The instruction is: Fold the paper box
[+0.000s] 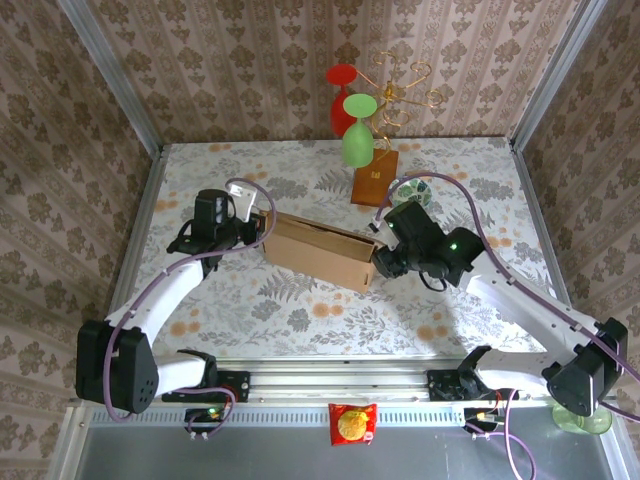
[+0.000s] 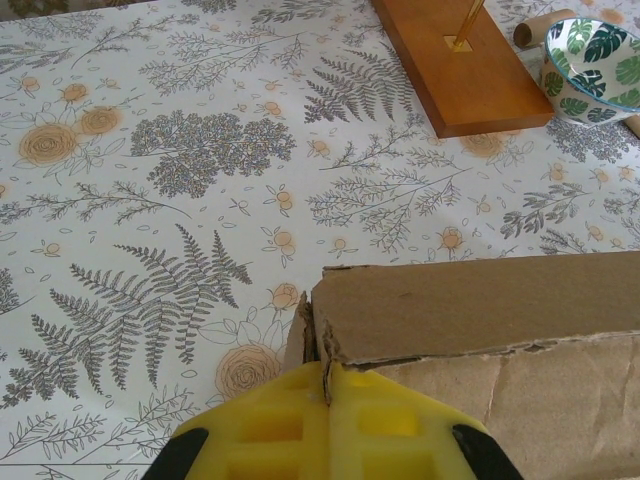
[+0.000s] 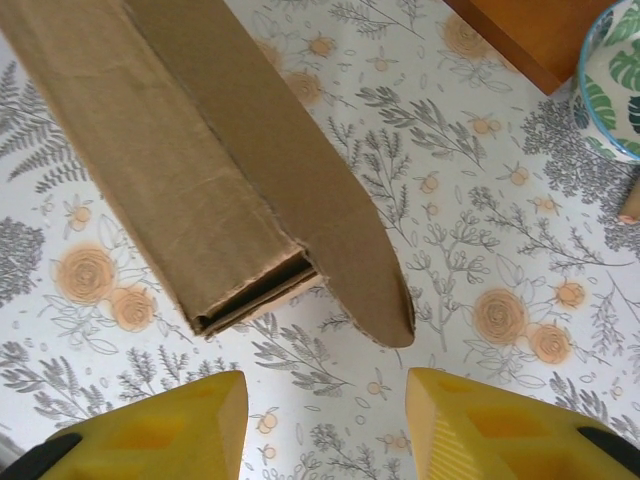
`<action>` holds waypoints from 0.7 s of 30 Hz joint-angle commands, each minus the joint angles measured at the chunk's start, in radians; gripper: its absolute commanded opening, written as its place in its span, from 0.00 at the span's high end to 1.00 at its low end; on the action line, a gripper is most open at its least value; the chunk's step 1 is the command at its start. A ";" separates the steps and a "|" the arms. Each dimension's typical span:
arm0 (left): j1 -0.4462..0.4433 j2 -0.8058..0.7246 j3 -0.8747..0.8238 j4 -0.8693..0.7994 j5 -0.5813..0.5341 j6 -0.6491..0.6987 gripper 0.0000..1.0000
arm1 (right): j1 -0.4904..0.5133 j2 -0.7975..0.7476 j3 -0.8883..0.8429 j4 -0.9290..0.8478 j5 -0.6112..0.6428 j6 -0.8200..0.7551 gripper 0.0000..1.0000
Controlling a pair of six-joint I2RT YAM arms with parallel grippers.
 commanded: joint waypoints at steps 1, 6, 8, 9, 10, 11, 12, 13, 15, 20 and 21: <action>-0.010 -0.001 -0.021 -0.112 -0.014 -0.019 1.00 | 0.006 0.019 0.057 -0.025 0.080 -0.023 0.54; -0.013 0.001 -0.012 -0.116 -0.016 -0.015 1.00 | 0.006 0.046 0.088 -0.023 0.097 -0.045 0.54; -0.013 0.002 -0.011 -0.116 -0.016 -0.017 1.00 | 0.005 0.064 0.102 -0.030 0.088 -0.051 0.58; -0.013 0.002 -0.010 -0.115 -0.016 -0.017 1.00 | 0.004 0.074 0.107 -0.033 0.086 -0.052 0.60; -0.014 0.002 -0.010 -0.115 -0.017 -0.017 1.00 | 0.005 0.080 0.109 -0.032 0.083 -0.052 0.62; -0.015 0.002 -0.010 -0.116 -0.018 -0.017 1.00 | 0.006 0.083 0.106 -0.033 0.082 -0.052 0.63; -0.015 0.002 -0.009 -0.117 -0.018 -0.018 1.00 | 0.006 0.082 0.102 -0.027 0.084 -0.051 0.63; -0.014 0.002 -0.009 -0.118 -0.018 -0.016 1.00 | 0.005 0.082 0.099 -0.025 0.084 -0.050 0.64; -0.016 0.002 -0.007 -0.119 -0.017 -0.017 1.00 | 0.005 0.084 0.096 -0.019 0.084 -0.049 0.66; -0.016 0.004 -0.005 -0.119 -0.017 -0.019 1.00 | 0.004 0.097 0.094 -0.012 0.087 -0.049 0.75; -0.016 0.005 -0.006 -0.121 -0.017 -0.019 1.00 | 0.006 0.102 0.094 -0.012 0.085 -0.047 0.77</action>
